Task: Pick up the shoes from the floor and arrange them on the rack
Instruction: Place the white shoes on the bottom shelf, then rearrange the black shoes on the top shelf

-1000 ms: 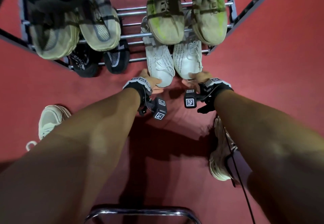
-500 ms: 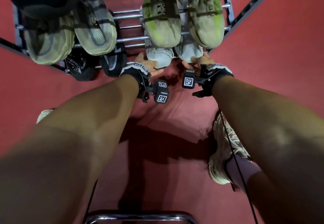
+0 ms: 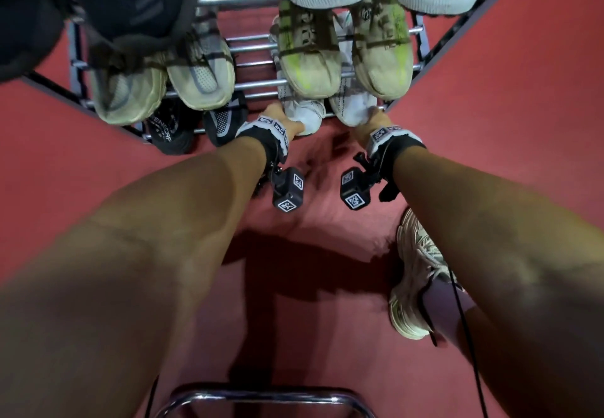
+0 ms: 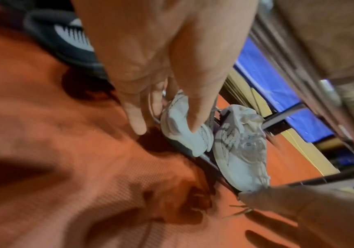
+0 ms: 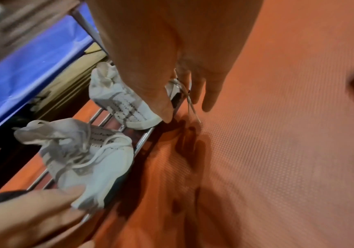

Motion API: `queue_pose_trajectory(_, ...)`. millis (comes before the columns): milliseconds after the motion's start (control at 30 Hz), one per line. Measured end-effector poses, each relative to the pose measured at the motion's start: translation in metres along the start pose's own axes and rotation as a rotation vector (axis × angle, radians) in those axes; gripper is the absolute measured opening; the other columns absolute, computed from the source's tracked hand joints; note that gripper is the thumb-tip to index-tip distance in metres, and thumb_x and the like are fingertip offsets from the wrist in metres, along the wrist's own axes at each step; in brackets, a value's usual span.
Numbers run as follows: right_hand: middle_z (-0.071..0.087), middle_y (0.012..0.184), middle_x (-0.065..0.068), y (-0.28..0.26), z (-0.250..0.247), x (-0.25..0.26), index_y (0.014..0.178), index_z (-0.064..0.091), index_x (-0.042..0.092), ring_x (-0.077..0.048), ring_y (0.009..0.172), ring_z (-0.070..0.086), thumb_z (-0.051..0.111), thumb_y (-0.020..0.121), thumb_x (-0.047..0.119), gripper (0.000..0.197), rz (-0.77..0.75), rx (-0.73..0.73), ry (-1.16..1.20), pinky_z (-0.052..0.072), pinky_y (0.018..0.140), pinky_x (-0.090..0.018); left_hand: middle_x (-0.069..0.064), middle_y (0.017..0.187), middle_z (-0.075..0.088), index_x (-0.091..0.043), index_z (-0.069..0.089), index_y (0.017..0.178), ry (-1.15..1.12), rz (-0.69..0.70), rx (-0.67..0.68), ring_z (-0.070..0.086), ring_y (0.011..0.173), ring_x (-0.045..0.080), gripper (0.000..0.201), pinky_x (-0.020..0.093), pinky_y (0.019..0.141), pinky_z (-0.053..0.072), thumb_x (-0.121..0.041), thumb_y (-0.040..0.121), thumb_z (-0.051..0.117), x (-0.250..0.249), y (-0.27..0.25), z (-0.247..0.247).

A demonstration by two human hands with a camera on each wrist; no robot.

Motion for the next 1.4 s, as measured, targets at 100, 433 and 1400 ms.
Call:
queue_pose_trajectory(100,0.048,0.142,-0.016,-0.025,-0.013,0.020,0.138,0.045,0.004,-0.031,0.127,0.049,0.054,0.096,0.021,0.046,-0.133,0.026,-0.294,0.042,0.095,-0.030,0.011,0.115,0.066,-0.005,0.059,0.124,0.148,0.118,0.001,0.062,0.102,0.031,0.048,0.030,0.080,0.047,-0.028,0.082,0.068,-0.020,-0.027,-0.018)
queue_pose_trajectory(433,0.066,0.116,-0.012,-0.174,-0.084,0.101,0.121,0.064,0.012,-0.031,0.109,0.061,0.065,0.085,0.032,0.042,-0.408,-0.068,-0.414,0.051,0.094,-0.036,0.008,0.099,0.070,-0.013,0.069,0.098,0.407,0.426,-0.098,0.064,0.094,0.028,0.030,0.036,0.082,0.053,-0.034,0.077,0.071,-0.094,-0.172,-0.114)
queue_pose_trajectory(1400,0.064,0.122,-0.002,-0.304,-0.113,0.269,0.124,0.061,0.020,-0.019,0.109,0.061,0.063,0.087,0.023,0.037,-0.888,-0.348,0.007,0.047,0.097,-0.036,-0.005,0.114,0.064,-0.022,0.063,0.117,0.274,0.673,-0.800,0.060,0.103,0.017,0.029,0.029,0.084,0.045,-0.027,0.088,0.061,-0.089,-0.310,-0.327)
Point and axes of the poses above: each hand's wrist, its own y-axis towards the middle knuckle, its own z-axis out of the palm, x = y × z, the point moved 5 cm from there along y, towards the middle knuckle
